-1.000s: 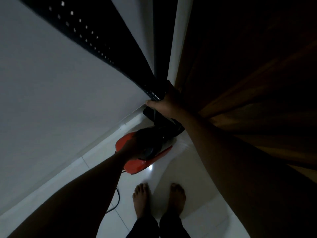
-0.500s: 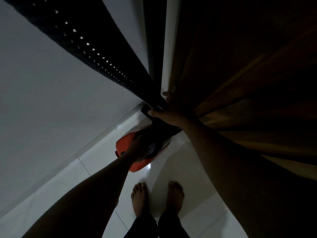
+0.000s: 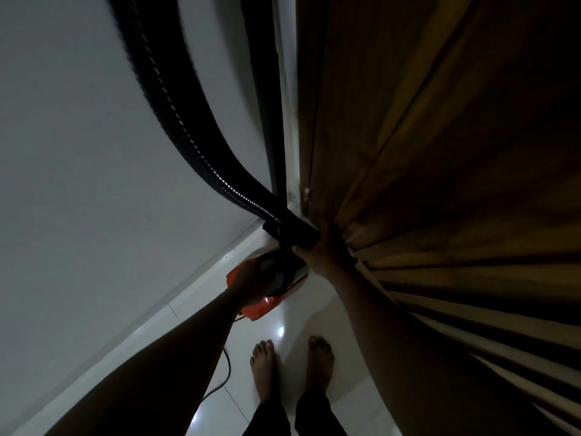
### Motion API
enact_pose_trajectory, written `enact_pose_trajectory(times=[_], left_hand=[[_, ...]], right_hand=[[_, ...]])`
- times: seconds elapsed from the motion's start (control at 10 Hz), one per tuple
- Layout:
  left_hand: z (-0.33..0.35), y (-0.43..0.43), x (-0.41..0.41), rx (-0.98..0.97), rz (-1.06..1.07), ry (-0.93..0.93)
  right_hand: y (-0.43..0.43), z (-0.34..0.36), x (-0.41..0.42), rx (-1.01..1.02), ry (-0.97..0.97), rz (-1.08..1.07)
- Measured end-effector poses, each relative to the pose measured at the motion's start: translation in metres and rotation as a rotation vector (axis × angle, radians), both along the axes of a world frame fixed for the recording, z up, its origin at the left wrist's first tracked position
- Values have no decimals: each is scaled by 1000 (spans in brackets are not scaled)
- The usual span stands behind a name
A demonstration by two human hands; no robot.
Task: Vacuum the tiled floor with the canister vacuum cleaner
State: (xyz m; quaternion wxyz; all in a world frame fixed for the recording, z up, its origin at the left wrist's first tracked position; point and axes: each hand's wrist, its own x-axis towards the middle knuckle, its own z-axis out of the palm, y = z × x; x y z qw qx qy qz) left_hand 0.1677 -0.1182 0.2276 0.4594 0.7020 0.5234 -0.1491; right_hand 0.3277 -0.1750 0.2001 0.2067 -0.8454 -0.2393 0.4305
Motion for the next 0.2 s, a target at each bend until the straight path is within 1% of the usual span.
enact_pose_trajectory(times=[0.1, 0.2], left_hand=[[52, -13, -1, -43, -15, -4], [102, -29, -9, -87, 70, -54]], right_hand=[[-36, 58, -10, -37, -3, -42], [-75, 107, -18, -96, -38, -85]])
